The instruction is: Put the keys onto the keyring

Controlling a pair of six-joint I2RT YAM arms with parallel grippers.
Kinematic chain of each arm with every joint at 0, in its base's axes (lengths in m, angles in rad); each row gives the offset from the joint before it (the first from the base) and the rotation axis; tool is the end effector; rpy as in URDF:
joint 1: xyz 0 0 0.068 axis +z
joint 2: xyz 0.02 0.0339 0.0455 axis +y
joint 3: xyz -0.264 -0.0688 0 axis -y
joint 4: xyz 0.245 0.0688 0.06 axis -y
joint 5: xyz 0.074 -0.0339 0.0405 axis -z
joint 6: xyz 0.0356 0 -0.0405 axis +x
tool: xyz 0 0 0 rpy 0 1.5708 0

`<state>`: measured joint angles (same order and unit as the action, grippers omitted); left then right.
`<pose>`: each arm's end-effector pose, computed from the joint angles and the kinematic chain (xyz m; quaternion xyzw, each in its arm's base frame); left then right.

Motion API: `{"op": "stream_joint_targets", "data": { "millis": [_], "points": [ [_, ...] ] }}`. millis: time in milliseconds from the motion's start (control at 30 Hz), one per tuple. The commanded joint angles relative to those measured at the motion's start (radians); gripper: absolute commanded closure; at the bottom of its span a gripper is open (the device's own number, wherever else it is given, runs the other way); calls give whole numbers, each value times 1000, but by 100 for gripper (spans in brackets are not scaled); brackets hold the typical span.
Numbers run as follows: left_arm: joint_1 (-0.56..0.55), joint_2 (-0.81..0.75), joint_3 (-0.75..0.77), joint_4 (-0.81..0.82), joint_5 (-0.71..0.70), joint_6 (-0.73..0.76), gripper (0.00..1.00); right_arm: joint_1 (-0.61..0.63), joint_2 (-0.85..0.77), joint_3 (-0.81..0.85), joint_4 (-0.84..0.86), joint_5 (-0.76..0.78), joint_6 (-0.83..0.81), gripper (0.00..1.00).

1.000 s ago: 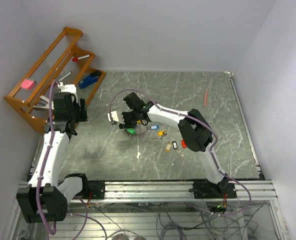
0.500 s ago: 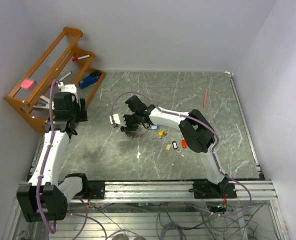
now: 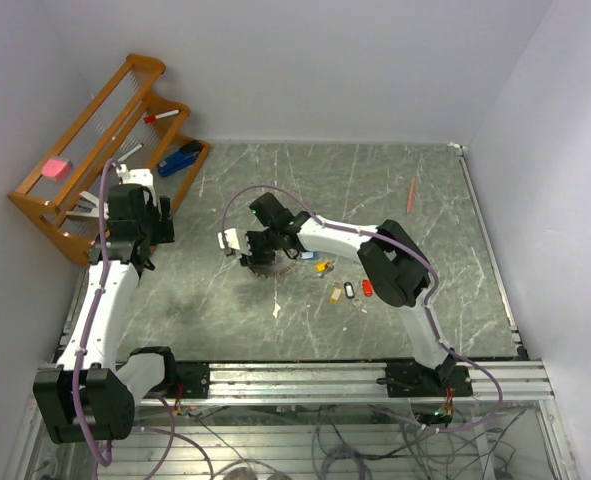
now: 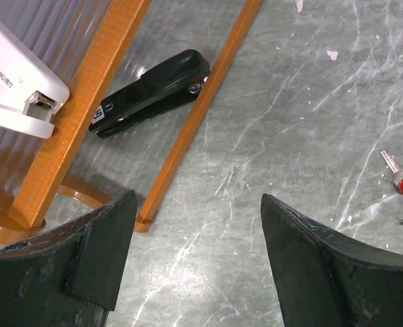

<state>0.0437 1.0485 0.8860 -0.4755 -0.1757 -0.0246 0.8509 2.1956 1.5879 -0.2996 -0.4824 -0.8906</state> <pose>0.2269 0.0162 0.2969 -0.0698 0.8879 0.0826 0.4472 0.3006 0.3679 0.1538 -0.7523 0.5320 0.2195 0.3207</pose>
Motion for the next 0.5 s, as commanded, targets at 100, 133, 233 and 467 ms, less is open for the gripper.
{"op": "stream_joint_targets", "data": {
  "millis": [100,133,233,467],
  "points": [
    [9,13,-8,35,14,6,17,26,-3,26,-12,-35,12,58],
    [10,13,-8,36,16,7,17,26,-3,25,-12,-38,10,59],
    [10,15,-10,38,19,6,17,30,6,31,-24,-42,9,65],
    [9,16,-13,37,19,11,17,30,18,37,-29,-27,19,77]
  ]
}}
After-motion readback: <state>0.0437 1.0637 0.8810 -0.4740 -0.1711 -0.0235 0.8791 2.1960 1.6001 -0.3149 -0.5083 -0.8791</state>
